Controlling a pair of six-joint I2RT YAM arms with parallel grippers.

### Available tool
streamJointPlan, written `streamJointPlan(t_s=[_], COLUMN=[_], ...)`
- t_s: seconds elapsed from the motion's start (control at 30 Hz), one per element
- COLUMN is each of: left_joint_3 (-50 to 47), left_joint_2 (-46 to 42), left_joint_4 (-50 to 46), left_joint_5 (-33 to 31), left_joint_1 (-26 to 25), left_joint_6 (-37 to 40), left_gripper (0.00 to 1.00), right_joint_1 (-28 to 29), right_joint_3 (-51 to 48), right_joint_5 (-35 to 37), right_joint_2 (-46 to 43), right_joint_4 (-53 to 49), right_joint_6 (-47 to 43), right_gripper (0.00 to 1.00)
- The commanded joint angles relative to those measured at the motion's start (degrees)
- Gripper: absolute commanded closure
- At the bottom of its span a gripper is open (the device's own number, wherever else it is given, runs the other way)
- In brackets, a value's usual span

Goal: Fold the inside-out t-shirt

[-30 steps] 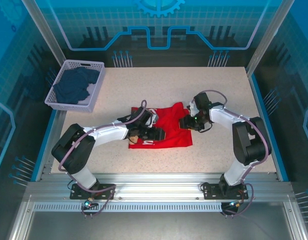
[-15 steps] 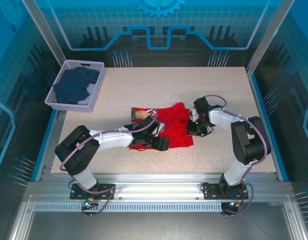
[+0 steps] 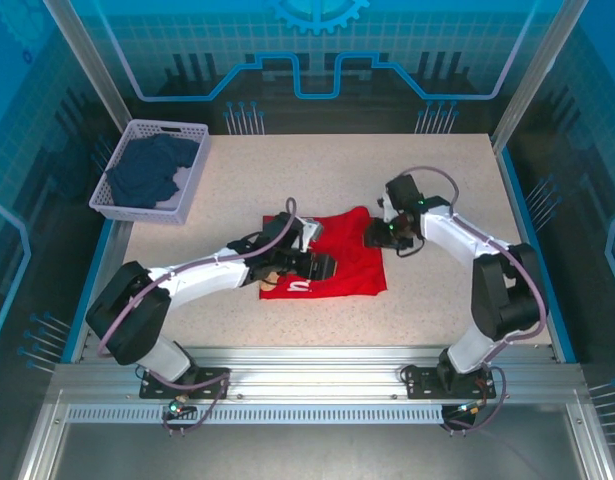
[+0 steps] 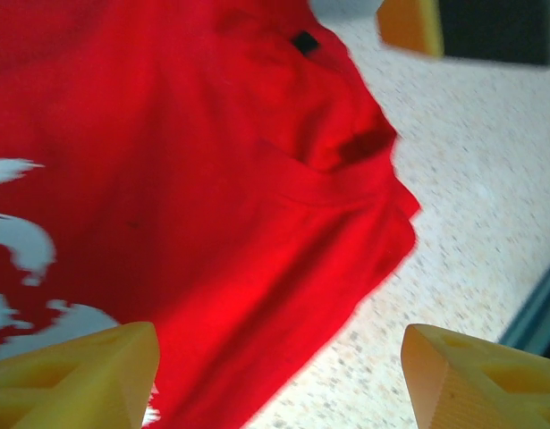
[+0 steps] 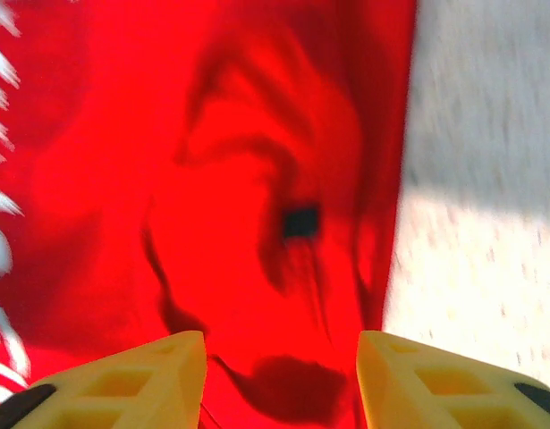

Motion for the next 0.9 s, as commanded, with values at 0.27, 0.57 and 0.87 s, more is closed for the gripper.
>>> streamJointPlan(t_s=[0.27,0.57,0.87], left_joint_3=[0.5,0.8,4.3], left_joint_2=[-2.1,-4.2,-2.0], left_joint_4=[-4.8,-8.9,-11.7], left_joint_5=[-4.1,-6.2,-6.4], left_joint_1=[2.0,4.2,6.7], left_joint_6=[-0.5,0.0,0.2], left_gripper=[0.26,0.25,0.22], right_joint_1=[-3.0,-8.8,-6.4], right_joint_3=[22.3,24.1,20.9], right_joint_5=[1.0,3.6,-4.7], right_joint_2=[22.5,24.1,17.9], right_joint_4=[-2.5,-7.5,-2.9], right_joint_6=[-0.5,-2.0,-4.8], right_gripper=[0.67,0.85,0.62])
